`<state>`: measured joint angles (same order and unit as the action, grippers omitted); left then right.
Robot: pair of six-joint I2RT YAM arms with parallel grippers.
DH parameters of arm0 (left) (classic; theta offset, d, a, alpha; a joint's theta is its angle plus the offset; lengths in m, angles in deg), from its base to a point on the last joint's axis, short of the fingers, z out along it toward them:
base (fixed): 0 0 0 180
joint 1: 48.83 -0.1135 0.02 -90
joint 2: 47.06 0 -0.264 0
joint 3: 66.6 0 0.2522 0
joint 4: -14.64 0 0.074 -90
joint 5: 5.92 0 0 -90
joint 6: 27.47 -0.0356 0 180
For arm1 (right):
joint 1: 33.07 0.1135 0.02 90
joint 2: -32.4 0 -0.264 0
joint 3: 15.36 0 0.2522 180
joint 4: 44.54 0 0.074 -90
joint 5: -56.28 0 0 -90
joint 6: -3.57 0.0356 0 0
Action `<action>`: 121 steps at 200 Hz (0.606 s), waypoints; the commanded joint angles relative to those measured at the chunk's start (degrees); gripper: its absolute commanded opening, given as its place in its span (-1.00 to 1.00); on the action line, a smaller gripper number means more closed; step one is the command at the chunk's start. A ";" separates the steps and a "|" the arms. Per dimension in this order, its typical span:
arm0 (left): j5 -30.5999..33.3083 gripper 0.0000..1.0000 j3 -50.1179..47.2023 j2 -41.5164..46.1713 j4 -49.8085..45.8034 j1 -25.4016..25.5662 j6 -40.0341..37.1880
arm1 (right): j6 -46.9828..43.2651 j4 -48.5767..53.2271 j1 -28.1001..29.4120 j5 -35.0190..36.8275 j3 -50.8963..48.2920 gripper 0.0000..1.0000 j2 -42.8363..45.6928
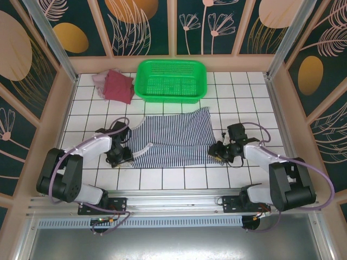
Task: Fold and stack the tank tops
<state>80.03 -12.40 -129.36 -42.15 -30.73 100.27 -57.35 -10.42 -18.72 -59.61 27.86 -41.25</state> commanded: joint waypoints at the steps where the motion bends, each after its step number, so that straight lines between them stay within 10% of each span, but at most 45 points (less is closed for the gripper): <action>1: 0.40 0.07 -1.32 2.30 -8.19 -0.31 1.42 | 4.18 7.96 1.07 5.30 -1.22 -0.19 2.66; 61: 1.36 0.10 3.37 11.58 -16.51 -0.27 1.88 | 7.40 19.43 -0.25 7.52 0.11 -0.09 20.56; 121: 8.05 0.29 22.53 2.85 -14.36 -0.31 -3.13 | -1.86 12.17 -7.11 6.03 14.05 0.16 13.59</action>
<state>84.86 4.30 -121.99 -57.84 -30.75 100.48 -54.27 6.01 -23.48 -53.19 37.10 -24.13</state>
